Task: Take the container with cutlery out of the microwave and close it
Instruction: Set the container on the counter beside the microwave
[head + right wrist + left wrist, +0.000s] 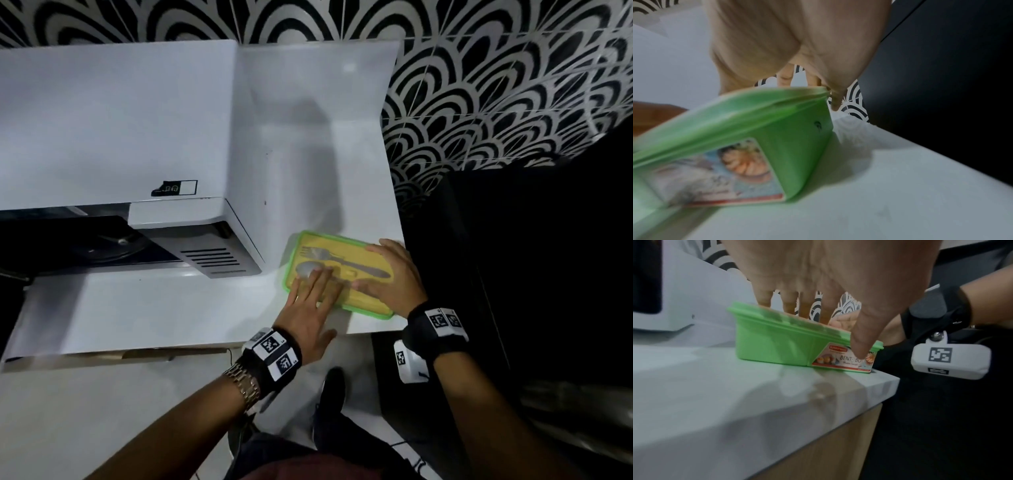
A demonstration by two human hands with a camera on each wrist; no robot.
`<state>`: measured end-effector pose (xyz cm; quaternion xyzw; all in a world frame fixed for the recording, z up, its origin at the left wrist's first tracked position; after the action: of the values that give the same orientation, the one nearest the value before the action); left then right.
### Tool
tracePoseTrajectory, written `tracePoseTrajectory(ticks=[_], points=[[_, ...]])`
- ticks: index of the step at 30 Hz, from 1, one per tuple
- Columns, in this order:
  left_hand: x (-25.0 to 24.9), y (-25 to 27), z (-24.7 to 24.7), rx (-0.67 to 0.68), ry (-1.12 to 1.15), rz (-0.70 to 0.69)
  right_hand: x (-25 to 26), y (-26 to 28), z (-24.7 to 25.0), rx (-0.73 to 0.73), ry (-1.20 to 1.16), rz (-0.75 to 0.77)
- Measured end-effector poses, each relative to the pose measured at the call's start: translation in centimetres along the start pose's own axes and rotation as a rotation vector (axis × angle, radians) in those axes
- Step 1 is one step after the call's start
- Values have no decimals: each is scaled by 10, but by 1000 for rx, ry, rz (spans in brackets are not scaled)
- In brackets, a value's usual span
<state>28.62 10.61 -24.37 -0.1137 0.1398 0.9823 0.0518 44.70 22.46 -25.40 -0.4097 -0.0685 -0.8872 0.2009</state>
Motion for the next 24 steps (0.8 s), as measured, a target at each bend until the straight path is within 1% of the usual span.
tracePoseTrajectory(ticks=[2,4,6,7,10,12,14,16,18,20,24], points=[[1,-13,1,18,-41,31,2,-9,6,-63,62,51],[2,-25,5,13,-65,55,6,-14,11,-135,176,151],[5,-37,9,17,-68,96,13,-13,13,-162,262,227],[6,-43,12,20,-66,118,15,-11,13,-153,286,256],[10,-57,25,14,-61,167,14,-6,8,-63,343,304],[10,-62,31,13,-77,174,10,-11,10,-74,397,300],[10,-63,34,16,-99,175,9,-20,12,-108,437,261],[10,-61,38,-17,-117,165,9,-30,11,-141,466,222],[11,-57,41,-64,-114,145,11,-42,6,-143,462,193],[11,-53,42,-80,-91,120,15,-57,-1,-94,435,185],[15,-50,35,-33,-43,68,23,-90,-18,55,335,181]])
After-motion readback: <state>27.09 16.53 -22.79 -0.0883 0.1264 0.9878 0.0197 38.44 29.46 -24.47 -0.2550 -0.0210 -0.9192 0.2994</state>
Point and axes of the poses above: each hand's wrist, its own y-axis away from the middle knuckle, its own z-axis out of the back of the hand, x = y × z, the point moved 6 cm from there along -y, towards the middle knuckle, and after that the axes turned 8 degrees about z, right-handed, at the moved point
